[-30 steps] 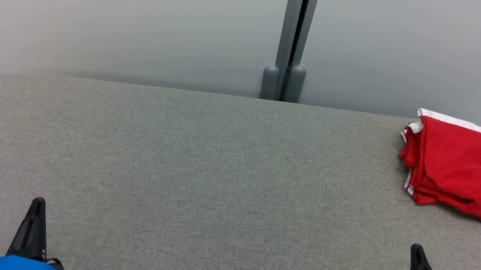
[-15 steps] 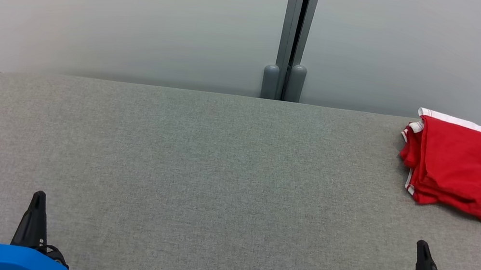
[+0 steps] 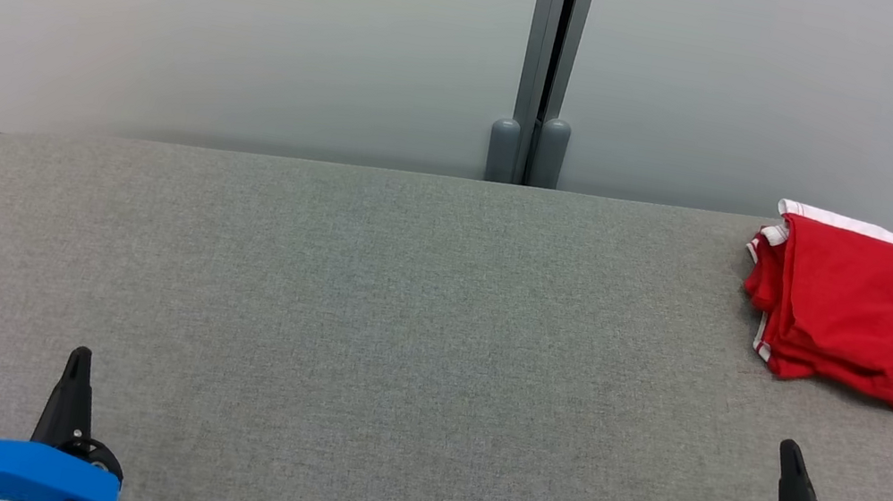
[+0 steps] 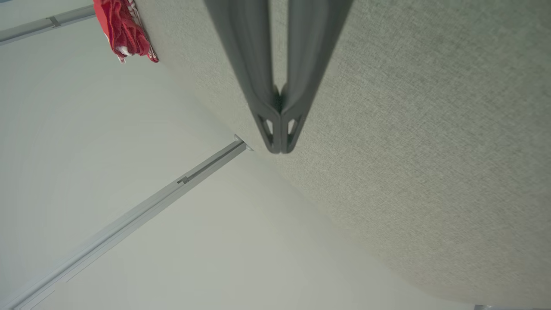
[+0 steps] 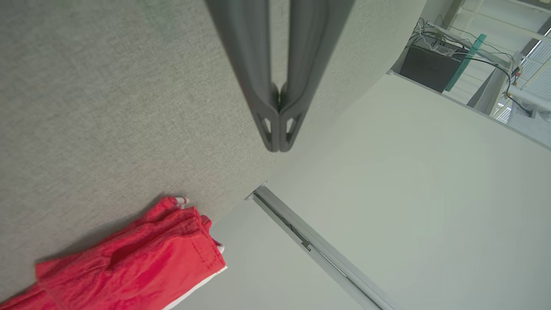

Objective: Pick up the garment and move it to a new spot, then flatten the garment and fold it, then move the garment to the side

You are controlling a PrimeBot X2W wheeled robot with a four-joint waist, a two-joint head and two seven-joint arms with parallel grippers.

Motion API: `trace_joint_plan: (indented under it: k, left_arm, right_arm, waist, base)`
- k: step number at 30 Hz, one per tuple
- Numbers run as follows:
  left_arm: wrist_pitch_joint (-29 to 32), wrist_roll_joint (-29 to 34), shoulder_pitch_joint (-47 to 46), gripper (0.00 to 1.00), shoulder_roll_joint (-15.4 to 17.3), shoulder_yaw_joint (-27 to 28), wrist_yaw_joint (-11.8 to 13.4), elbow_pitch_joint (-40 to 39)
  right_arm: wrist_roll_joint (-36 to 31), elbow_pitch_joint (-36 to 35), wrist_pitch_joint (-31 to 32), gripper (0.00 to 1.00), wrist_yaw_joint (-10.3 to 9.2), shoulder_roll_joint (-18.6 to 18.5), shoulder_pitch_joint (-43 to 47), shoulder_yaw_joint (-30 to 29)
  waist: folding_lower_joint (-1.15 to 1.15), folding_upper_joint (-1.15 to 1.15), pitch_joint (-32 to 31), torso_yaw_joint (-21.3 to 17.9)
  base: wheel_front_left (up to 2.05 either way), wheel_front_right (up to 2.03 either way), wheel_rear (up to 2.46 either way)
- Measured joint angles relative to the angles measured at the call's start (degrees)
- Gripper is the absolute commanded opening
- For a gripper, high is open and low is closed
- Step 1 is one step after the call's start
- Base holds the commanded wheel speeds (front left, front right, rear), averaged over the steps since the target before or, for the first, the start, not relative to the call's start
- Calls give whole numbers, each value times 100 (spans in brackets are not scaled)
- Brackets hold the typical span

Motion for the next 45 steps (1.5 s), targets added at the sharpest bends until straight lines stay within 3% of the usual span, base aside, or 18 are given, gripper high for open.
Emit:
trace_joint_plan:
  k: [45]
  left_arm:
    - [577, -2553, -426, 0, -252, 286, -266, 98]
  right_arm:
    - [2638, 2, 617, 0, -1, 69, -252, -214]
  waist:
    - [0, -1, 40, 18]
  base:
    - [0, 0, 0]
